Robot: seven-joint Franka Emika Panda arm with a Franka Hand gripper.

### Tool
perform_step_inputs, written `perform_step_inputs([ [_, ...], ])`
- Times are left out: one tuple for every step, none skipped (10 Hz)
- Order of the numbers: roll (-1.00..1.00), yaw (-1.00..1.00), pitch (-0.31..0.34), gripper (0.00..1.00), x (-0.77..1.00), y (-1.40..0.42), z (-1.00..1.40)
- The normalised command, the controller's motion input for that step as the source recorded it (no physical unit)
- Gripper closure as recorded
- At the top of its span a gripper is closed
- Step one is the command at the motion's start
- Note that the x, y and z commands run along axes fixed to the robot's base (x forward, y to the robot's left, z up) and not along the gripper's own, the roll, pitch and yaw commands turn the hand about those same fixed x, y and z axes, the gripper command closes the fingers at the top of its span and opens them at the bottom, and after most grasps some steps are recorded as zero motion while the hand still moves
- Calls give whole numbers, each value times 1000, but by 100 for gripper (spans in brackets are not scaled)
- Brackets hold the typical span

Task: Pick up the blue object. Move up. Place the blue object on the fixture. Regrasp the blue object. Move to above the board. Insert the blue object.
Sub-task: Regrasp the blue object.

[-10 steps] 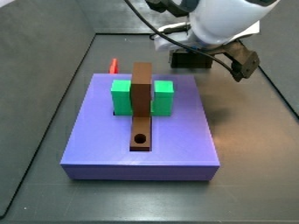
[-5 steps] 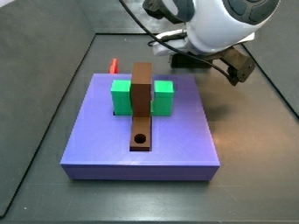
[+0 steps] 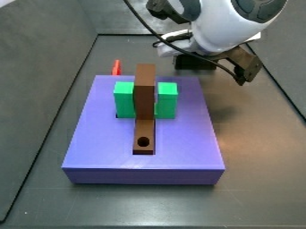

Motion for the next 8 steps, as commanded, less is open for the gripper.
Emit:
perform_step_inputs([
  [0, 0, 0, 100, 0, 0, 0],
  [0, 0, 0, 100, 0, 0, 0],
  [0, 0, 0, 100, 0, 0, 0],
  [0, 0, 0, 100, 0, 0, 0],
  [0, 0, 0, 100, 0, 0, 0],
  [0, 0, 0, 100, 0, 0, 0],
  [0, 0, 0, 100, 0, 0, 0],
  [0, 0, 0, 100, 0, 0, 0],
])
